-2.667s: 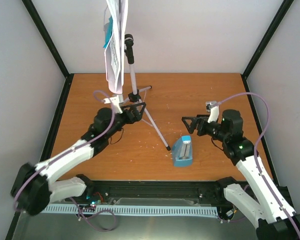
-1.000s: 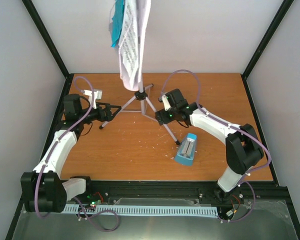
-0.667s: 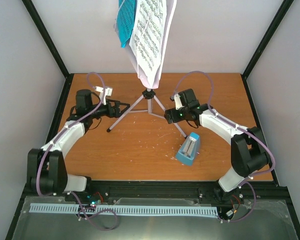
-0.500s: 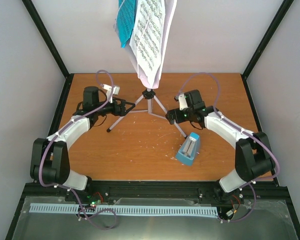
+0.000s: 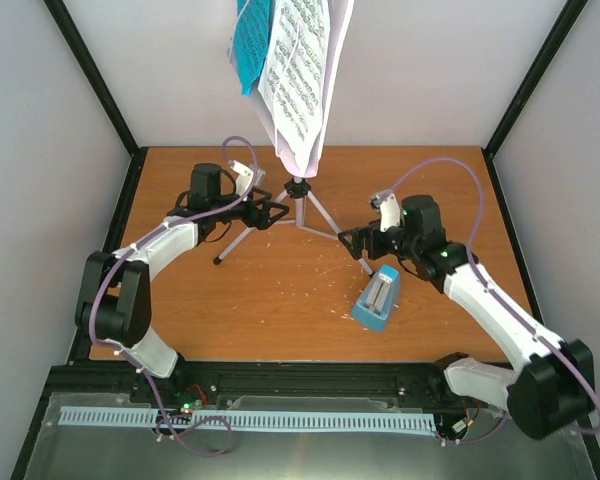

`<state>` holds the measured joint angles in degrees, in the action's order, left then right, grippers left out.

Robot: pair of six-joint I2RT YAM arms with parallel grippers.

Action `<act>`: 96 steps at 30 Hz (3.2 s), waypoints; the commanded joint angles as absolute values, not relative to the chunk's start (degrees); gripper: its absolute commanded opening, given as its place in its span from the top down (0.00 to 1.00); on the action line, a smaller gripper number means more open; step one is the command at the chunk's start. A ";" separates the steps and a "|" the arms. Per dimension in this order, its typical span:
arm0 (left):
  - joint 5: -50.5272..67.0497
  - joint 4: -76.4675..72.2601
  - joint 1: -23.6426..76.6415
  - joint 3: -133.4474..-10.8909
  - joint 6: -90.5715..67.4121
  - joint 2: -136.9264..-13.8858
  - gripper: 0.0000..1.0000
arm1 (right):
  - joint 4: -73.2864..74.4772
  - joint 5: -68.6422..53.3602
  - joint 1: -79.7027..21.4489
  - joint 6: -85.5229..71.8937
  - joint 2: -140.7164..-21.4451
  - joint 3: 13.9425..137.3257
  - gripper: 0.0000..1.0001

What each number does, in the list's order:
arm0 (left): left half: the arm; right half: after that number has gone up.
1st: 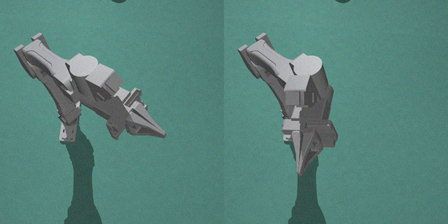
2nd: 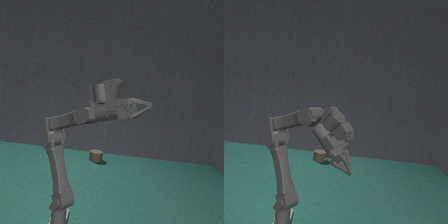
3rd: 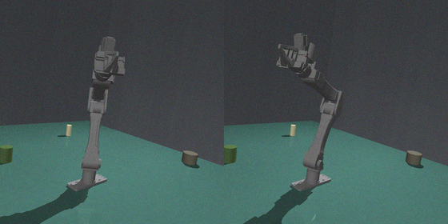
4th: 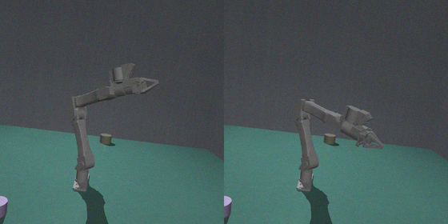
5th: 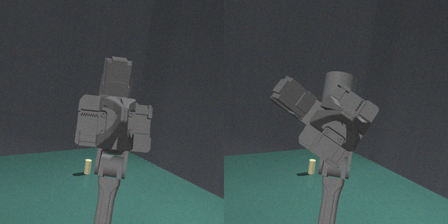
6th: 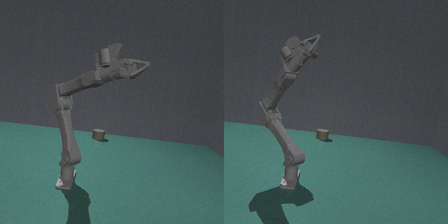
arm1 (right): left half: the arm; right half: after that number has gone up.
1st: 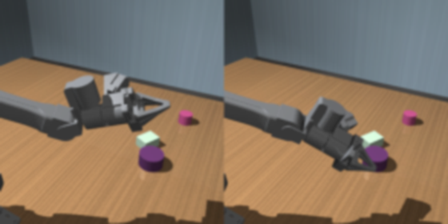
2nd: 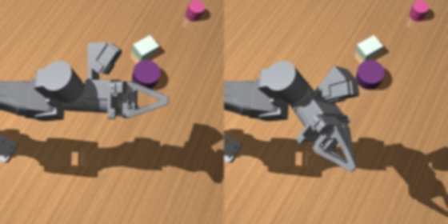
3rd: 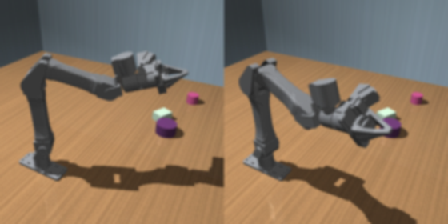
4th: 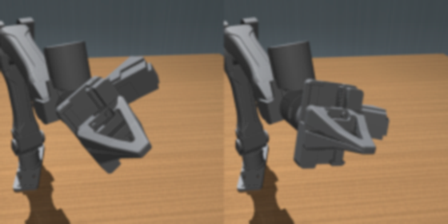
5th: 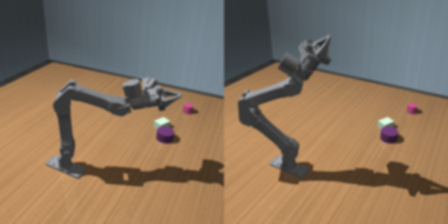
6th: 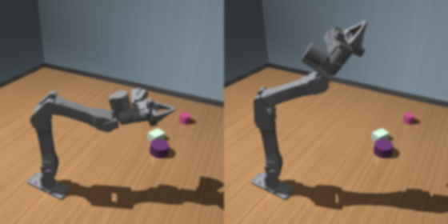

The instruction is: Pack up the instrument practice props

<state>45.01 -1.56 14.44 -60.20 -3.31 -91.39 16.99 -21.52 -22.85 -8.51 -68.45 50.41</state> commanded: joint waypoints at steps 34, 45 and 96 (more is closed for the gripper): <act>40.03 -6.62 16.73 -58.57 -1.51 -88.90 0.84 | 18.75 -11.55 -22.50 -13.16 -33.98 40.07 0.00; 17.07 -4.29 17.11 -48.00 -23.17 -75.74 1.00 | 16.16 -11.59 -22.50 -12.67 -35.17 39.11 0.00; 48.74 1.44 12.24 -44.25 -26.04 -52.34 0.01 | 10.90 -40.82 -23.26 -25.96 -53.24 69.56 0.06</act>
<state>32.16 -3.11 20.12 -44.10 -28.77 -55.64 13.96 -32.23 -22.87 -22.57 -49.08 64.18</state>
